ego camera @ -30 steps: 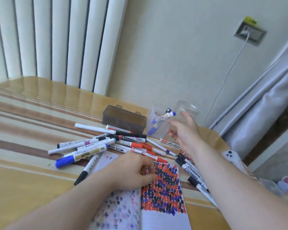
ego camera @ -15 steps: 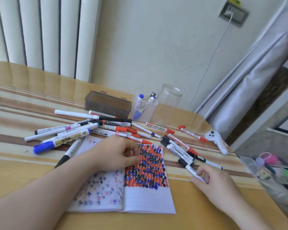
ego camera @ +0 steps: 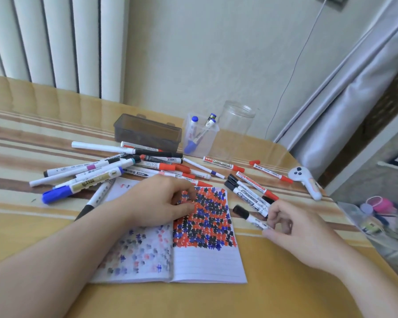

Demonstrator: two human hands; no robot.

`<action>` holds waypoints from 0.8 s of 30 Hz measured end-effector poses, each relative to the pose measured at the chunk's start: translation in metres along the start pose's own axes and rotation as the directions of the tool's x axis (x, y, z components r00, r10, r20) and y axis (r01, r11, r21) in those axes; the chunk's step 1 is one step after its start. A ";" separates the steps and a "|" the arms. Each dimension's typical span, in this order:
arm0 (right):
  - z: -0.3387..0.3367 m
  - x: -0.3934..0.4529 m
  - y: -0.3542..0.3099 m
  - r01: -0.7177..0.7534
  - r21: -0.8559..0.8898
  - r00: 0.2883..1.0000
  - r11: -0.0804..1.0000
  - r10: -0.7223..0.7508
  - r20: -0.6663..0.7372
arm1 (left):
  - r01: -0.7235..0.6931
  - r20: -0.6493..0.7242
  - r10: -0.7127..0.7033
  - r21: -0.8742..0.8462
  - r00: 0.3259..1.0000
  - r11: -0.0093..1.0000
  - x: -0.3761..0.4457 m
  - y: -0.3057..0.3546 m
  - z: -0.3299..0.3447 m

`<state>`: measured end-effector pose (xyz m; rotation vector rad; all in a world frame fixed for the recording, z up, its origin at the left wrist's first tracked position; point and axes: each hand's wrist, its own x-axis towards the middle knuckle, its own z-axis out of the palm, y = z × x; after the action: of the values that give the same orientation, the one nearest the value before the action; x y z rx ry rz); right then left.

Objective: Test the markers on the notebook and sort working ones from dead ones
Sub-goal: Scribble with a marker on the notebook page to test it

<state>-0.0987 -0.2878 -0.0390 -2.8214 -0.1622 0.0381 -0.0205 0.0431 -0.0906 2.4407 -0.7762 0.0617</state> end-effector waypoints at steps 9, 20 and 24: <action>0.048 0.063 -0.062 0.299 0.466 0.947 0.833 -0.198 -0.254 | -0.103 -0.115 0.097 -0.047 0.989 0.994 -0.001 0.005 0.007; 0.081 0.071 -0.074 0.210 0.911 0.964 0.354 -0.229 -0.133 | -0.263 -0.142 0.269 0.060 0.953 0.963 0.002 0.022 0.020; 0.076 0.066 -0.076 0.210 0.918 0.962 0.337 -0.238 -0.133 | -0.232 -0.074 0.227 -0.076 0.971 0.970 0.002 0.025 0.015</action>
<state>-0.0447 -0.1846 -0.0880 -1.5941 -0.3950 0.0745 -0.0337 0.0173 -0.0904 2.2490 -1.0088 0.1915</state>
